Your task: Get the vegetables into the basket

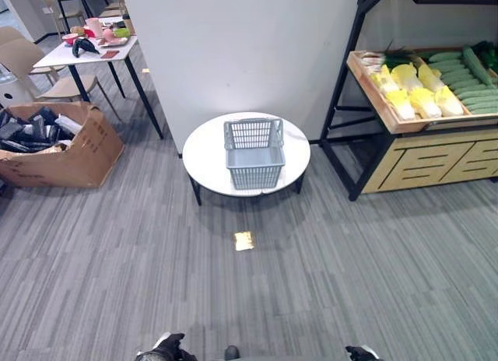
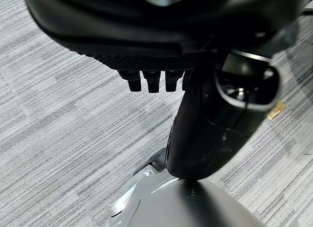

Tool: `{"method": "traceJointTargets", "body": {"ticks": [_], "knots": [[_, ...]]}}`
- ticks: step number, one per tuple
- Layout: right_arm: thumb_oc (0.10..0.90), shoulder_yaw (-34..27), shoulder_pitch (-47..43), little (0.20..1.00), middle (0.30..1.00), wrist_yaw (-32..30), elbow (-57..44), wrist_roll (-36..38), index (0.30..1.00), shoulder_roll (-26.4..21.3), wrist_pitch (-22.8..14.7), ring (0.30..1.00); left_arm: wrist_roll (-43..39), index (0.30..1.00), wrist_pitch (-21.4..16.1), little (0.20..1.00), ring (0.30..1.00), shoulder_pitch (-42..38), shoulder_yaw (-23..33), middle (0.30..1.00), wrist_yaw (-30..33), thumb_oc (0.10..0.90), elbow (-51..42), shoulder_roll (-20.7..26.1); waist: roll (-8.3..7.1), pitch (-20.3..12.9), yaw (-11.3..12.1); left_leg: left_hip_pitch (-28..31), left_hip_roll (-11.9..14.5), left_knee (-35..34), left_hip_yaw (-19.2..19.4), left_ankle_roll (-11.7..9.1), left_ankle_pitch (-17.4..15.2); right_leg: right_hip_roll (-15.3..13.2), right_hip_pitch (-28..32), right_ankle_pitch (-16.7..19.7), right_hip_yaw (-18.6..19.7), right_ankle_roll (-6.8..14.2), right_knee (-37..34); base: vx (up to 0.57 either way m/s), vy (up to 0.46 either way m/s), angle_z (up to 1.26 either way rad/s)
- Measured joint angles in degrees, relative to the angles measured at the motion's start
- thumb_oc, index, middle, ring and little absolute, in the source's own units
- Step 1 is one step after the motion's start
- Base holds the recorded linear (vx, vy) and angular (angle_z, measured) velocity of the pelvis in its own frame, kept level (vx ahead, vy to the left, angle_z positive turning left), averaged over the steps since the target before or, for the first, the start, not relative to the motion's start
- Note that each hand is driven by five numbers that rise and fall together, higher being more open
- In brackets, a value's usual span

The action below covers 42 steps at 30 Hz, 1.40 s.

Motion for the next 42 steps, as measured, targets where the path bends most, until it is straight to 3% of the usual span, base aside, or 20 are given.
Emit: {"method": "traceJointTargets", "body": {"ticks": [5, 23, 32, 37, 38, 39, 41, 42], "knots": [[0.900, 0.0, 0.5, 1.000, 1.000, 0.0, 0.0, 0.0, 1.000, 0.5, 0.0, 1.000, 0.0, 1.000, 0.4, 1.000, 1.000, 0.4, 0.0, 1.000, 0.0, 0.900, 0.5, 0.1, -0.75, -1.0, 0.0, 0.2, 0.0, 0.0, 0.0, 0.0, 0.0, 0.0, 0.1, 0.0, 0.1, 0.0, -0.3, 0.00, 0.000, 0.00], [0.900, -0.1, 1.9, 1.000, 1.000, 0.9, -0.1, 0.0, 1.000, 0.7, 0.3, 1.000, 0.1, 1.000, 1.6, 1.000, 1.000, 2.1, 0.0, 1.000, -0.1, 0.900, 1.2, 0.1, -1.24, -0.7, 0.1, 0.0, -0.2, 0.0, 1.0, 0.3, -0.7, -0.4, -0.5, 0.1, 1.1, 0.1, -0.3, 0.01, 0.033, -0.02], [0.900, 0.9, 0.3, 1.000, 1.000, 1.0, -0.8, -0.4, 1.000, 0.7, 0.6, 1.000, 0.0, 1.000, 1.7, 1.000, 1.000, 1.4, 1.7, 1.000, 0.0, 0.900, 1.2, 0.0, -1.45, 1.6, 0.1, -0.2, -0.5, 0.0, 2.6, 1.0, -1.4, -0.9, -2.0, -0.2, 2.3, 0.7, 1.4, 0.02, 0.097, -0.10], [0.900, 0.9, -1.8, 1.000, 1.000, 1.0, -2.3, -1.2, 1.000, 0.2, 0.6, 1.000, -0.1, 1.000, 1.7, 1.000, 1.000, -0.7, 1.7, 1.000, 0.0, 0.900, 1.2, 0.1, -0.99, 4.8, 0.1, -0.6, -0.3, -0.1, 3.9, 2.2, -2.2, -1.5, -7.6, -2.1, 2.0, 2.6, 11.2, 0.00, 0.112, -0.18], [0.900, 0.7, -2.7, 1.000, 1.000, 1.0, -2.9, -1.1, 1.000, -0.4, 0.6, 1.000, -0.1, 1.000, 1.7, 1.000, 1.000, -1.8, 1.6, 1.000, -0.1, 0.900, 1.2, 0.1, -0.30, 6.5, 0.0, -0.5, 0.3, -0.3, 4.0, 2.5, -2.3, -1.8, -12.4, -2.4, 1.5, 3.1, 21.0, 0.04, 0.149, -0.07], [0.900, 0.3, -2.7, 1.000, 1.000, 0.9, -3.0, -1.1, 1.000, -0.4, 0.6, 1.000, -0.2, 1.000, 1.7, 1.000, 1.000, -1.9, 1.6, 1.000, -0.1, 0.900, 1.1, 0.1, -0.11, 7.0, 0.0, -0.4, 0.3, -0.2, 4.0, 3.2, -2.5, -2.5, -15.6, -2.5, 1.2, 3.3, 26.6, 0.06, 0.124, 0.02], [0.900, -0.8, -2.6, 1.000, 1.000, 1.0, -3.3, -1.0, 1.000, -0.4, 0.6, 1.000, -0.6, 1.000, 1.7, 1.000, 1.000, -2.4, 1.6, 1.000, 0.1, 0.900, 1.0, -0.1, -0.15, 7.8, 0.1, 0.0, 0.1, -0.2, 3.9, 4.2, -2.5, -4.7, -18.4, -3.6, -1.1, 4.1, 32.1, 0.06, 0.027, 0.06], [0.900, -0.9, -2.5, 1.000, 1.000, 0.8, -3.7, -1.0, 1.000, -0.4, 0.7, 1.000, -1.4, 1.000, 1.7, 1.000, 1.000, -2.3, 1.8, 1.000, 0.2, 0.900, 0.9, -0.2, 0.07, 8.2, 0.2, 0.3, -0.1, -0.3, 3.9, 4.5, -2.9, -7.9, -20.1, -3.4, -1.5, 4.8, 30.5, 0.13, -0.024, 0.02]]}}
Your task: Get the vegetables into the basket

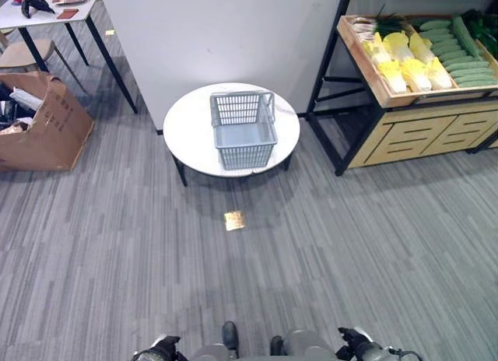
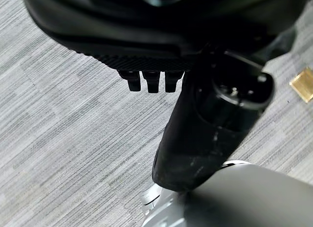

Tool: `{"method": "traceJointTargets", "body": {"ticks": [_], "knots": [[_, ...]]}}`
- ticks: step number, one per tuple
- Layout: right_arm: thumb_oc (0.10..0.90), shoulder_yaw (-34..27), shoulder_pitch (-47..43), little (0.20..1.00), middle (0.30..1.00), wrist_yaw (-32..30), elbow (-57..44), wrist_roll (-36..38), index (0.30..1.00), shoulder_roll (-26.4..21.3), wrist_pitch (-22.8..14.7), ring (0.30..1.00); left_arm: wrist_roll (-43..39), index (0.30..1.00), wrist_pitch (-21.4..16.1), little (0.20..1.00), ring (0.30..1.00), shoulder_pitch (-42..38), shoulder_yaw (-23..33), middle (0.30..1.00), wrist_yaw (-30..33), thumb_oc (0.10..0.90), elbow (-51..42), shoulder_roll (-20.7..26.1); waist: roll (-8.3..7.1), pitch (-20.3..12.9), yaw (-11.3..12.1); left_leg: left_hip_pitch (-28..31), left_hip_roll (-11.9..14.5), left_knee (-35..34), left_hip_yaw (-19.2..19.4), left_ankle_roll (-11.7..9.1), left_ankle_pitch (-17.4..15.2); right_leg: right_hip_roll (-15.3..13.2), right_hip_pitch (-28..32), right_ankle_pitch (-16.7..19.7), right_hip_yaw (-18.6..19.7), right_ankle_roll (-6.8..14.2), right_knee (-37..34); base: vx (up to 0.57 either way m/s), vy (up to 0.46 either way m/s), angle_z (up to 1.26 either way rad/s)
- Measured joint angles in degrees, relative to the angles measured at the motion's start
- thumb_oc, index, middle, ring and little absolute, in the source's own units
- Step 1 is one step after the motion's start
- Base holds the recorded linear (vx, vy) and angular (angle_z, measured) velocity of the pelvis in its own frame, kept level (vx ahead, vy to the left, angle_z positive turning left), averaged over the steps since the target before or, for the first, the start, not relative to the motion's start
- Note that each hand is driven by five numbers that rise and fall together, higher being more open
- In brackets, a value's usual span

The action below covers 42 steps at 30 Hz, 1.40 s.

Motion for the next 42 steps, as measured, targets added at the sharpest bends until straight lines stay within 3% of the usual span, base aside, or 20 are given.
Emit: {"method": "traceJointTargets", "body": {"ticks": [4, 7, 9, 10, 12, 14, 15, 18, 20, 22, 27, 29, 30, 33, 35, 37, 38, 40, 41, 42], "knots": [[0.900, -0.3, -0.1, 1.000, 1.000, 0.0, -0.3, 0.7, 1.000, -0.5, -0.1, 1.000, 0.0, 1.000, 0.2, 1.000, 1.000, -0.1, 0.4, 1.000, 0.0, 0.900, 0.4, 0.1, -0.67, 1.0, -0.3, 0.2, 0.3, 0.2, -0.2, 0.3, -0.4, -3.8, -1.7, 4.1, -0.4, 4.2, -15.6, 0.18, -0.056, -0.03], [0.900, -0.1, 0.1, 1.000, 1.000, 0.1, -0.2, 1.8, 1.000, 0.1, 0.0, 1.000, 0.0, 1.000, 0.4, 1.000, 1.000, -0.4, 0.4, 1.000, -0.1, 0.900, 1.8, 0.8, -2.39, 1.2, -1.5, 0.6, 0.5, -0.1, -1.2, -0.9, -1.2, -3.5, -1.5, 9.5, 0.6, 5.2, -29.7, 0.18, -0.036, 0.15], [0.900, -0.1, 0.6, 1.000, 1.000, 0.1, -0.2, 1.8, 1.000, 0.9, 0.1, 1.000, 0.0, 1.000, 0.4, 1.000, 1.000, 0.0, 0.4, 1.000, 0.0, 0.900, 1.8, 1.3, -3.86, 0.9, -2.0, 1.9, 0.5, -0.1, -2.2, -2.3, -2.1, -3.3, -0.8, 10.4, 0.5, 5.3, -31.7, 0.19, -0.043, 0.30], [0.900, -0.1, 1.0, 1.000, 1.000, 0.1, -0.1, 1.7, 1.000, 1.4, 0.1, 1.000, 0.0, 1.000, 0.4, 1.000, 1.000, 0.6, 0.4, 1.000, 0.0, 0.900, 2.0, 1.9, -4.32, 0.3, -2.6, 2.0, 1.0, -0.1, -3.6, -4.0, -3.1, -2.5, 0.6, 12.8, 1.1, 5.0, -32.8, 0.21, -0.090, 0.70], [0.900, -0.1, 1.0, 1.000, 1.000, 0.1, -0.2, 1.7, 1.000, 1.3, 0.1, 1.000, 0.2, 1.000, 0.4, 1.000, 1.000, 0.8, 0.4, 1.000, 0.1, 0.900, 2.0, 1.8, -3.47, -0.2, -3.0, 3.3, 3.4, 1.3, -5.4, -5.5, -4.8, 0.6, 2.9, 13.4, 0.2, 5.5, -33.9, 0.18, -0.107, 0.48], [0.900, -0.1, 0.8, 1.000, 1.000, 0.0, -0.5, 1.7, 1.000, 0.4, 0.0, 1.000, 0.1, 1.000, 0.4, 1.000, 1.000, 1.9, 0.6, 1.000, -0.1, 0.900, 2.0, 1.4, -2.66, -0.7, -3.2, 4.7, 4.1, 2.8, -5.9, -6.0, -5.2, 2.0, 4.6, 14.3, -1.2, 4.3, -34.2, 0.16, -0.107, 0.11], [0.900, -0.3, 1.3, 1.000, 1.000, -0.3, -1.2, 2.1, 1.000, -0.9, -0.6, 1.000, 0.4, 1.000, 0.8, 1.000, 1.000, 2.3, 0.2, 1.000, 0.0, 0.900, 2.0, 0.5, -1.10, -2.1, -4.3, 5.3, 5.8, 2.5, -6.4, -6.2, -6.8, 3.5, 5.5, 15.7, -2.4, 2.1, -33.8, 0.21, -0.144, 0.49], [0.900, -1.3, 0.8, 1.000, 1.000, -0.5, -2.0, 2.4, 1.000, -2.9, -0.8, 1.000, 0.1, 1.000, 1.1, 1.000, 1.000, 2.9, -0.1, 1.000, 0.0, 0.900, 2.5, -0.1, 1.09, -3.5, -4.4, 5.5, 8.5, 3.4, -7.8, -7.5, -7.8, 6.3, 5.7, 13.9, -2.4, -1.4, -31.7, 0.25, -0.166, 0.33], [0.900, -1.3, 0.7, 1.000, 1.000, -0.5, -2.2, 2.3, 1.000, -3.2, -0.7, 1.000, 0.1, 1.000, 1.1, 1.000, 1.000, 2.7, -0.4, 1.000, 0.0, 0.900, 2.3, -0.1, 1.17, -3.6, -4.5, 4.8, 8.6, 5.1, -8.9, -7.8, -7.5, 6.2, 6.2, 13.5, -3.1, -2.0, -31.3, 0.20, -0.156, 0.24], [0.900, -1.4, 0.2, 1.000, 1.000, -0.5, -2.0, 2.4, 1.000, -3.6, -0.8, 1.000, 0.1, 1.000, 1.2, 1.000, 1.000, 2.8, -0.7, 1.000, -0.1, 0.900, 2.3, -0.4, 2.03, -4.0, -4.8, 4.4, 9.2, 5.9, -9.7, -9.6, -6.5, 6.5, 6.4, 12.7, -3.7, -3.9, -30.9, 0.21, -0.193, 0.19], [0.900, -1.2, 0.1, 1.000, 1.000, -0.2, -1.7, 2.4, 1.000, -3.3, -0.8, 1.000, -1.0, 1.000, 1.2, 1.000, 1.000, 2.3, 0.3, 1.000, 0.1, 0.900, 2.5, -0.5, 2.14, -4.0, -5.0, 3.0, 9.4, 9.9, -11.2, -14.2, -4.1, 6.7, 8.3, 11.0, -5.3, -5.0, -31.4, 0.16, -0.182, 0.17], [0.900, -2.3, 0.7, 1.000, 1.000, -0.2, -1.2, 3.3, 1.000, -2.9, -0.9, 1.000, -1.5, 1.000, 1.3, 1.000, 1.000, 0.8, 0.4, 1.000, 0.4, 0.900, 2.8, 0.0, 1.29, -3.6, -5.0, -2.8, 8.8, 21.4, -12.5, -17.1, -4.9, 6.5, 9.2, 10.3, -6.1, -5.3, -31.8, 0.13, -0.170, 0.18], [0.900, -2.4, 0.7, 1.000, 1.000, -0.1, -0.8, 3.6, 1.000, -2.9, -0.7, 1.000, -2.2, 1.000, 1.3, 1.000, 1.000, 0.8, 0.5, 1.000, 0.5, 0.900, 2.3, 0.2, 1.11, -3.7, -4.2, -4.8, 8.8, 26.5, -12.7, -17.4, -4.3, 6.8, 9.5, 9.5, -5.6, -6.8, -31.0, 0.15, -0.214, -0.05], [0.900, -1.8, 1.8, 1.000, 1.000, -0.2, 0.0, 3.9, 1.000, -3.0, -0.8, 1.000, -3.4, 1.000, 1.2, 1.000, 1.000, -0.4, 2.2, 1.000, 1.3, 0.900, 1.9, 0.7, -0.06, -3.1, -3.5, -11.1, 9.1, 40.7, -12.6, -16.8, -1.2, 7.5, 9.8, 7.9, -5.6, -8.8, -30.1, 0.16, -0.146, -0.14], [0.900, -1.2, 1.5, 1.000, 1.000, -0.3, 1.6, 4.0, 1.000, -3.3, -0.8, 1.000, -4.5, 1.000, 1.2, 1.000, 1.000, -0.9, 2.5, 1.000, 1.3, 0.900, 1.6, 1.3, -0.66, -2.8, -3.5, -15.2, 7.9, 44.6, -9.9, -15.9, -1.5, 7.6, 11.5, 7.3, -4.6, -9.4, -31.3, 0.21, -0.050, 0.01], [0.900, -1.0, 1.3, 1.000, 1.000, -0.2, 3.1, 4.0, 1.000, -3.2, -0.2, 1.000, -5.6, 1.000, 1.0, 1.000, 1.000, -0.9, 2.5, 1.000, 1.1, 0.900, 1.2, 1.9, -1.43, -2.3, -3.0, -16.3, 7.3, 39.0, -6.5, -14.9, -2.0, 7.5, 12.3, 7.8, -4.1, -8.7, -32.3, 0.27, 0.042, -0.04], [0.900, -0.7, 1.3, 1.000, 1.000, -0.3, 3.8, 4.0, 1.000, -3.0, 0.2, 1.000, -7.1, 1.000, 1.0, 1.000, 1.000, -0.7, 2.5, 1.000, 1.0, 0.900, 0.9, 2.3, -2.25, -1.8, -2.2, -16.3, 7.1, 22.4, -4.2, -13.5, -1.1, 8.2, 14.2, 8.4, -3.5, -7.5, -34.9, 0.38, 0.124, -0.24], [0.900, -0.3, 1.8, 1.000, 1.000, -0.1, 3.9, 4.0, 1.000, -2.9, 0.3, 1.000, -7.8, 1.000, 0.9, 1.000, 1.000, 0.7, 2.8, 1.000, 0.9, 0.900, 0.9, 2.1, -2.44, -1.6, -1.1, -14.4, 7.9, 6.2, -3.9, -12.0, 2.3, 9.7, 15.1, 8.4, -2.5, -7.4, -35.0, 0.33, 0.117, -0.47], [0.900, 0.2, 2.0, 1.000, 1.000, -0.4, 3.9, 3.8, 1.000, -2.9, 0.0, 1.000, -7.9, 1.000, 1.1, 1.000, 1.000, 1.5, 2.6, 1.000, 0.7, 0.900, 1.0, 1.7, -2.22, -1.5, -0.8, -15.2, 8.8, 0.0, -5.9, -12.9, 5.8, 11.3, 16.4, 7.9, -1.7, -6.9, -35.0, 0.20, 0.071, -0.57], [0.900, 0.3, 1.8, 1.000, 1.000, -0.4, 3.9, 3.8, 1.000, -2.7, 0.0, 1.000, -7.8, 1.000, 1.0, 1.000, 1.000, 2.0, 2.6, 1.000, 0.7, 0.900, 0.9, 1.4, -2.15, -1.5, 0.0, -15.7, 9.3, 0.5, -7.0, -13.0, 7.5, 11.8, 17.5, 7.5, -0.3, -7.0, -35.0, 0.18, 0.076, -0.56]]}}
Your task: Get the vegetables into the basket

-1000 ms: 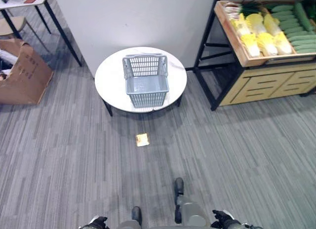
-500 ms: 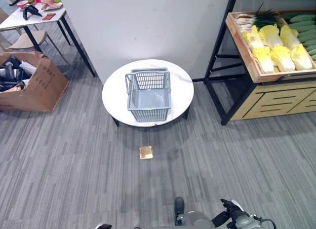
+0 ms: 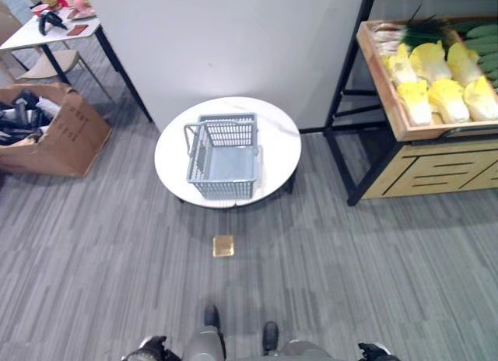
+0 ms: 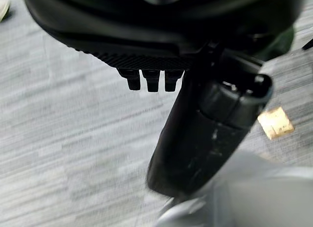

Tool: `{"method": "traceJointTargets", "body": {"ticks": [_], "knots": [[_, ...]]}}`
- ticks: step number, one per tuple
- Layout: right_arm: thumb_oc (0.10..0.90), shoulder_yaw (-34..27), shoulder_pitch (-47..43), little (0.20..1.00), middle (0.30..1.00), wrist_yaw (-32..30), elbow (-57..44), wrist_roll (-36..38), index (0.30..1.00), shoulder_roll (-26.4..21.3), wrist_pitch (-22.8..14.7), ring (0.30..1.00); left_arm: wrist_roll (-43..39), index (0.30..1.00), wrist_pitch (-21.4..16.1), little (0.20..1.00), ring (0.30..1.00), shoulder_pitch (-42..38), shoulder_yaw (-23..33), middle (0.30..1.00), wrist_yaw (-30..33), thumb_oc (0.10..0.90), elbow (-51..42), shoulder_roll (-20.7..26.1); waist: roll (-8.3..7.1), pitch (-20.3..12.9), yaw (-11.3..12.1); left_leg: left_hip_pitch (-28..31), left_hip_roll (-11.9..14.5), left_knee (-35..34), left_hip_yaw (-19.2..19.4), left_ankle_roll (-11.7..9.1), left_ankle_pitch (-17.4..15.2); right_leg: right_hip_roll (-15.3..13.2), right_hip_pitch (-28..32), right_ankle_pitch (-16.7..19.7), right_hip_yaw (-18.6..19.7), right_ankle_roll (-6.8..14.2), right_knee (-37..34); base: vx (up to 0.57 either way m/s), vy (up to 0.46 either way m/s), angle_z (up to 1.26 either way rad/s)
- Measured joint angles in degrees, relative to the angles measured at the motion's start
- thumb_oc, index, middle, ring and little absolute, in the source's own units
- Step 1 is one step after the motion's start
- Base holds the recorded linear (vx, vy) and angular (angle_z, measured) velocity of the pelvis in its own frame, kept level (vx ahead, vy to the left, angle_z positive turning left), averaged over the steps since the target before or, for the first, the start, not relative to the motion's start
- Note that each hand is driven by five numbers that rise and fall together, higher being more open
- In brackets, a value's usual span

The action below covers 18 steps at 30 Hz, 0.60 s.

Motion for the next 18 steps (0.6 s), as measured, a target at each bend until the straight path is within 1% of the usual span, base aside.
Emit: {"method": "traceJointTargets", "body": {"ticks": [1, 2, 3, 4, 5, 6, 8, 9, 10, 11, 12, 13, 15, 17, 18], "knots": [[0.900, 0.0, -0.3, 1.000, 1.000, -0.1, 0.0, 0.0, 1.000, 0.0, 0.0, 1.000, 0.0, 1.000, 0.0, 1.000, 1.000, 0.4, 0.0, 1.000, 0.0, 0.900, 0.0, -0.4, -0.04, 0.0, 0.1, -0.4, 0.1, 0.0, -0.4, -0.1, 1.4, 0.5, 0.8, -0.1, 0.6, 0.2, 0.0, 0.20, 0.112, -0.63], [0.900, 0.0, -0.4, 1.000, 1.000, -0.4, -0.2, 0.0, 1.000, 0.0, -0.4, 1.000, 0.0, 1.000, -0.1, 1.000, 1.000, 0.6, 0.1, 1.000, 0.1, 0.900, 0.1, -0.8, -0.10, 0.0, 0.2, -0.3, -0.4, 0.3, -1.0, 0.0, 2.4, 0.9, 1.6, -0.4, 0.7, -0.4, 0.0, 0.24, 0.150, -0.52], [0.900, -0.1, -0.7, 1.000, 1.000, -0.5, 0.0, 0.0, 1.000, 0.1, -0.4, 1.000, 0.0, 1.000, -0.2, 1.000, 1.000, 0.4, 0.5, 1.000, 0.2, 0.900, 0.3, -0.8, -0.27, 0.0, 0.4, -0.1, -0.7, 0.6, -0.6, 0.3, 2.9, 0.9, 1.9, -0.6, 1.5, -0.7, 0.0, 0.18, 0.124, -0.52], [0.900, -0.3, -0.9, 1.000, 1.000, -0.5, 0.1, 0.0, 1.000, 0.1, -0.4, 1.000, 0.0, 1.000, -0.1, 1.000, 1.000, 0.5, 2.0, 1.000, 0.3, 0.900, 0.7, -0.9, -0.34, 0.1, 0.5, 0.4, -0.8, 1.0, -0.4, 0.7, 2.9, 0.9, 2.6, -0.8, 2.5, -0.9, 0.0, 0.10, 0.101, -0.44], [0.900, -0.4, -1.0, 1.000, 1.000, -0.6, 0.2, 0.0, 1.000, 0.0, -0.4, 1.000, -0.1, 1.000, -0.1, 1.000, 1.000, 0.8, 2.4, 1.000, 0.3, 0.900, 0.9, -1.0, -0.25, 0.0, 0.4, 1.2, -1.0, 1.5, -0.1, 1.1, 2.9, 0.8, 3.2, -0.8, 2.9, -1.0, 0.1, 0.15, 0.182, -0.47], [0.900, -0.3, -0.6, 1.000, 1.000, -0.6, 0.2, -0.1, 1.000, 0.0, -0.4, 1.000, -0.4, 1.000, 0.0, 1.000, 1.000, 0.8, 2.4, 1.000, 0.4, 0.900, 1.1, -1.4, -0.23, -0.1, 0.3, 2.2, -1.8, 3.4, 0.1, 1.8, 2.8, 0.0, 3.9, -0.8, 3.0, -1.0, 0.1, 0.15, 0.181, -0.38], [0.900, -0.4, -0.4, 1.000, 1.000, -0.6, 0.5, -0.2, 1.000, 0.2, -0.4, 1.000, -0.9, 1.000, 0.0, 1.000, 1.000, 0.8, 2.4, 1.000, 0.4, 0.900, 1.8, -1.6, -0.37, -0.4, 0.3, 3.0, -2.7, 4.6, 0.6, 2.9, 2.2, -1.4, 4.0, -1.0, 3.8, -0.9, 0.1, 0.14, 0.193, -0.27], [0.900, -0.4, 0.0, 1.000, 1.000, -0.6, 0.5, -0.3, 1.000, -0.1, -0.4, 1.000, -0.9, 1.000, 0.0, 1.000, 1.000, 1.0, 2.4, 1.000, 0.5, 0.900, 1.8, -1.9, 0.16, -0.6, 0.1, 3.4, -2.8, 5.0, 1.0, 4.2, 2.8, -1.9, 4.1, -1.4, 4.1, -0.2, 0.1, 0.15, 0.269, -0.18], [0.900, -1.6, 0.7, 1.000, 1.000, -0.6, 0.5, -0.2, 1.000, -0.3, -0.3, 1.000, -0.9, 1.000, 0.0, 1.000, 1.000, 1.8, 2.2, 1.000, 0.6, 0.900, 1.8, -2.8, 1.69, -1.5, -0.2, 5.5, -3.1, 3.4, 1.0, 6.1, 1.2, -2.6, 4.6, -2.7, 5.2, 1.4, 0.6, 0.06, 0.254, -0.17], [0.900, -1.4, 0.7, 1.000, 1.000, -0.5, 0.5, -0.2, 1.000, 0.4, -0.3, 1.000, -0.9, 1.000, 0.1, 1.000, 1.000, 1.9, 1.1, 1.000, 0.6, 0.900, 1.8, -2.8, 2.05, -1.8, -0.1, 6.8, -4.2, 1.8, 1.9, 6.8, -0.5, -4.2, 3.2, -4.6, 6.3, 3.2, 3.7, 0.08, 0.308, -0.36], [0.900, -0.9, -0.3, 1.000, 1.000, -0.5, 0.3, -0.3, 1.000, 1.6, -0.2, 1.000, -0.9, 1.000, 0.0, 1.000, 1.000, 1.3, 1.1, 1.000, 0.6, 0.900, 1.6, -2.3, 1.27, -2.1, 0.2, 6.3, -5.8, 2.0, 3.6, 7.9, -1.8, -6.2, 0.3, -6.3, 7.6, 3.9, 6.9, 0.05, 0.229, -0.40], [0.900, -0.6, -0.9, 1.000, 1.000, -0.5, 0.0, -0.3, 1.000, 2.0, -0.4, 1.000, -0.9, 1.000, 0.1, 1.000, 1.000, 0.9, 1.1, 1.000, 0.6, 0.900, 1.7, -2.2, 0.89, -2.1, 0.0, 6.2, -7.0, 2.2, 4.2, 8.6, -2.2, -7.6, -0.2, -7.1, 7.8, 4.5, 7.5, 0.05, 0.167, -0.42], [0.900, -0.5, -2.0, 1.000, 1.000, -0.5, -1.5, -0.5, 1.000, 2.6, -0.7, 1.000, -0.9, 1.000, 0.0, 1.000, 1.000, 0.6, 0.5, 1.000, 0.6, 0.900, 1.6, -2.2, 1.08, -2.1, 0.1, 6.2, -8.4, 1.7, 6.2, 9.4, -3.3, -9.7, -2.1, -8.0, 9.2, 5.9, 10.0, 0.06, 0.158, -0.37], [0.900, -0.4, -2.2, 1.000, 1.000, -0.8, -2.4, -0.5, 1.000, 2.6, -0.7, 1.000, -1.0, 1.000, -0.4, 1.000, 1.000, 0.2, 0.6, 1.000, 0.7, 0.900, 0.8, -1.5, 0.83, -2.0, 0.3, 6.2, -10.0, 1.7, 7.1, 10.9, -4.3, -11.5, -3.3, -8.6, 9.9, 7.0, 11.6, 0.04, 0.114, -0.27], [0.900, -0.4, -2.1, 1.000, 1.000, -0.8, -2.7, -0.5, 1.000, 2.6, -0.6, 1.000, -1.0, 1.000, -0.7, 1.000, 1.000, -0.1, 0.6, 1.000, 0.7, 0.900, 0.5, -1.2, 0.73, -2.0, 0.6, 6.2, -10.2, 1.6, 7.5, 11.1, -4.5, -12.0, -3.9, -8.8, 10.0, 7.4, 12.5, 0.03, 0.081, -0.17]]}}
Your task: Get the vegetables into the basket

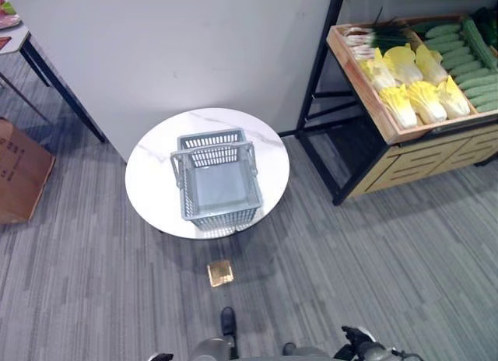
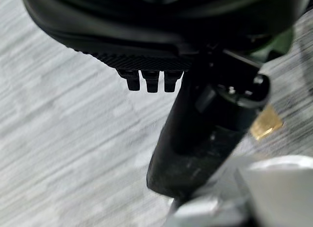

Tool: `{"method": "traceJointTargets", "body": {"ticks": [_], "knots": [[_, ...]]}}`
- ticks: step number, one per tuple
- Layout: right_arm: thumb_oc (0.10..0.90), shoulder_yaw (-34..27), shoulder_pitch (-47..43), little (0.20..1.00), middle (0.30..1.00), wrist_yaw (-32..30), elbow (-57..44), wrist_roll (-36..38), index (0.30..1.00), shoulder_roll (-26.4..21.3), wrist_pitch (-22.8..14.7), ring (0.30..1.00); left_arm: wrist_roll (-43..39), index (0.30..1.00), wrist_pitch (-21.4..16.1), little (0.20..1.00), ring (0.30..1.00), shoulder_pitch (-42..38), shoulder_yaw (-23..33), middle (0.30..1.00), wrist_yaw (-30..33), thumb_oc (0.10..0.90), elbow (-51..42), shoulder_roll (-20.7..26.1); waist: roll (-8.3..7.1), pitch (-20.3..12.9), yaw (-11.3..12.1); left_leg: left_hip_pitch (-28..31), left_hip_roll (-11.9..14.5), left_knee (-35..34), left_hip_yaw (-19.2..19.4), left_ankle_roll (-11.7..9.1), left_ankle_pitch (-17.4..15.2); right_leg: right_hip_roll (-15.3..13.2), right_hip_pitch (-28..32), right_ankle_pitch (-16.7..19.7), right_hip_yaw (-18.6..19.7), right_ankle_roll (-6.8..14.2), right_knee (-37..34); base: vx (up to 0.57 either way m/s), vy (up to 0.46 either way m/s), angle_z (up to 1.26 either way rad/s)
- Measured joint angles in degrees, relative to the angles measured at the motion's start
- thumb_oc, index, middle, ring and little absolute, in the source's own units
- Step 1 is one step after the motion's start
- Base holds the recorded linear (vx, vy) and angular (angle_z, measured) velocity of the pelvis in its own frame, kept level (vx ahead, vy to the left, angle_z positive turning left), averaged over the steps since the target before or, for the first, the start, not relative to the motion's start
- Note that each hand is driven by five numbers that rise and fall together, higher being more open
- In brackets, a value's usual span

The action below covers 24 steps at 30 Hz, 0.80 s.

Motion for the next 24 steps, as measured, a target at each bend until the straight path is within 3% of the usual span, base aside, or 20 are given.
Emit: {"method": "traceJointTargets", "body": {"ticks": [1, 3, 7, 11, 14, 15, 16, 18, 20, 22, 24], "knots": [[0.900, 0.0, 0.1, 1.000, 1.000, 0.0, -0.1, 0.0, 1.000, 0.0, 0.0, 1.000, 0.0, 1.000, -0.3, 1.000, 1.000, -0.3, 0.0, 1.000, 0.0, 0.900, -0.2, 0.2, -0.08, 0.0, 0.3, 0.0, -0.2, -0.1, 0.3, 0.1, -0.1, -0.4, -0.5, -0.3, -0.1, 0.5, 0.4, 0.08, 0.157, -0.31], [0.900, 0.1, 0.1, 1.000, 1.000, 0.1, -0.1, 0.0, 1.000, 0.2, 0.0, 1.000, 0.0, 1.000, -0.6, 1.000, 1.000, -1.4, 0.2, 1.000, 0.1, 0.900, -0.7, 1.3, -1.64, -0.1, 1.1, -0.1, -0.7, -0.7, 1.6, 0.5, -0.3, -1.8, -1.5, 0.8, -0.2, 1.5, 0.5, 0.09, 0.124, -0.25], [0.900, -0.2, 0.4, 1.000, 1.000, 0.2, 0.3, 0.0, 1.000, 0.3, 0.0, 1.000, 0.1, 1.000, -0.5, 1.000, 1.000, -2.1, 0.7, 1.000, 0.1, 0.900, -0.3, 1.2, -1.92, -0.1, 0.7, 1.3, -0.5, -2.2, 1.6, 0.5, -0.5, -1.4, -1.8, 1.3, -1.5, 2.0, 3.3, 0.10, 0.157, -0.01], [0.900, -0.1, 0.3, 1.000, 1.000, 0.2, -0.2, 0.1, 1.000, 0.3, 0.0, 1.000, 0.2, 1.000, -0.4, 1.000, 1.000, -2.2, 0.6, 1.000, 0.1, 0.900, 0.1, 1.4, -1.49, 0.2, 0.7, 2.5, 0.9, -2.2, 1.0, 1.2, -0.4, -1.1, -8.5, -0.3, -2.1, 2.5, 17.4, 0.08, 0.057, 0.09], [0.900, 0.1, -0.5, 1.000, 1.000, -0.1, -0.2, 0.2, 1.000, 0.1, 0.0, 1.000, 0.2, 1.000, -0.4, 1.000, 1.000, -2.5, 0.5, 1.000, 0.1, 0.900, 0.2, 1.7, -1.68, 0.4, 0.7, 1.7, 1.1, -2.2, 0.9, 2.5, -0.4, -4.0, -10.7, -0.4, -2.9, 3.3, 9.2, 0.10, 0.003, -0.02], [0.900, 0.0, -0.9, 1.000, 1.000, -0.1, -0.2, 0.3, 1.000, -0.1, 0.0, 1.000, 0.2, 1.000, -0.3, 1.000, 1.000, -2.8, 0.6, 1.000, 0.1, 0.900, 0.3, 1.6, -1.91, 0.6, 0.2, 1.4, 1.3, -2.0, 0.3, 2.6, -0.3, -3.9, -11.1, 0.7, -2.8, 4.1, 4.9, 0.17, 0.008, 0.09], [0.900, 0.0, -1.9, 1.000, 1.000, 0.1, -0.4, 0.7, 1.000, -0.2, -0.2, 1.000, 0.2, 1.000, -0.4, 1.000, 1.000, -3.5, 0.8, 1.000, 0.2, 0.900, 0.6, 1.7, -1.75, 2.2, -0.7, 1.2, 2.2, -1.6, -0.7, 3.4, 0.3, -2.4, -11.9, 3.9, -0.5, 4.3, -1.8, 0.15, 0.003, 0.18], [0.900, 0.0, -1.6, 1.000, 1.000, 0.1, -1.3, 0.9, 1.000, 0.1, -0.2, 1.000, 0.2, 1.000, -0.2, 1.000, 1.000, -3.7, 0.7, 1.000, 0.2, 0.900, 1.3, 1.7, -1.64, 3.1, -1.7, 1.7, 2.4, -1.9, -1.3, 3.4, 0.3, -1.2, -12.6, 7.7, -0.2, 4.3, -7.6, 0.11, -0.003, 0.16], [0.900, 0.1, -1.0, 1.000, 1.000, 0.2, -1.2, 1.1, 1.000, 0.7, -0.2, 1.000, 0.3, 1.000, -0.5, 1.000, 1.000, -4.0, 0.7, 1.000, 0.4, 0.900, 1.2, 2.2, -2.33, 4.7, -3.2, 2.3, 2.2, -2.2, -3.5, 1.8, -0.4, -0.4, -12.1, 12.7, 0.2, 3.4, -9.4, 0.08, -0.027, 0.62], [0.900, 0.0, -0.1, 1.000, 1.000, 0.3, -1.2, 1.1, 1.000, 0.8, 0.0, 1.000, 0.2, 1.000, -0.5, 1.000, 1.000, -4.0, 0.8, 1.000, 0.7, 0.900, 0.4, 1.7, -1.80, 5.2, -3.2, 2.9, 2.8, -1.6, -3.7, -0.7, -1.7, 0.3, -11.6, 13.1, -0.6, 3.2, -9.9, 0.07, -0.071, 0.48], [0.900, 0.0, 0.6, 1.000, 1.000, 0.2, -1.6, 1.1, 1.000, 0.2, -0.2, 1.000, 0.2, 1.000, -0.2, 1.000, 1.000, -2.9, 1.6, 1.000, 0.9, 0.900, 0.4, 0.7, -0.61, 5.3, -3.1, 3.8, 4.7, -0.5, -4.0, -1.8, -2.3, 1.6, -8.6, 14.7, -2.2, 2.1, -11.1, 0.03, -0.071, 0.13]]}}
